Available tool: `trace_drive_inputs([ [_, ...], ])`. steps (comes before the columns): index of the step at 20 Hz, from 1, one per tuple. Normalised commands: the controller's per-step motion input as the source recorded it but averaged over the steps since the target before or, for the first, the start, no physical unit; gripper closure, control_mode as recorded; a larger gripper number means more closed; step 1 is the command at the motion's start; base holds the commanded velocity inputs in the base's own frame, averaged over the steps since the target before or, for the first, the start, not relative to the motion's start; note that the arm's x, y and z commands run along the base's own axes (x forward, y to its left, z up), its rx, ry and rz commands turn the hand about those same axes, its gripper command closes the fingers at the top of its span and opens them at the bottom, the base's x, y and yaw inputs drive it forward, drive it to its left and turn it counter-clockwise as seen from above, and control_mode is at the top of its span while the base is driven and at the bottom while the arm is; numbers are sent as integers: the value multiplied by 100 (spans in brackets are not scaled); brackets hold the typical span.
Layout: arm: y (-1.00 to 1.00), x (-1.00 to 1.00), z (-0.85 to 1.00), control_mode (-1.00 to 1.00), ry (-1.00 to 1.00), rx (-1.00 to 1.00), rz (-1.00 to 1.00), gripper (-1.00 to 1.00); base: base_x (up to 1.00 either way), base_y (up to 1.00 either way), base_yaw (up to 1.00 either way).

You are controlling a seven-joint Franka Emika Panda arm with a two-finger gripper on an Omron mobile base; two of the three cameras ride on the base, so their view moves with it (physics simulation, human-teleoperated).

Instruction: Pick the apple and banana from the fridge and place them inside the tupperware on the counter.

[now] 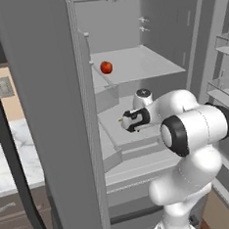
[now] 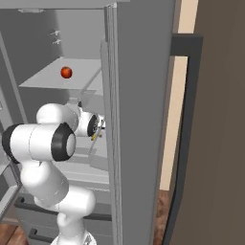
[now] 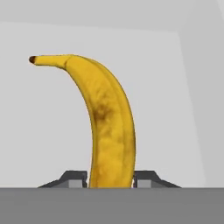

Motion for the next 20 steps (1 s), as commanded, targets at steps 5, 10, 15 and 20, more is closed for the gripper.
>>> trace_drive_inputs([
  [5,0,-28,-9,-100,-2,-1,-1,100,0,0,0],
  [10,0,-84,6,-100,-21,0,0,100,0,0,0],
  [15,-6,-84,67,-100,-9,5,1,100,0,0,0],
  [20,0,-44,100,-100,20,11,4,100,0,0,0],
])
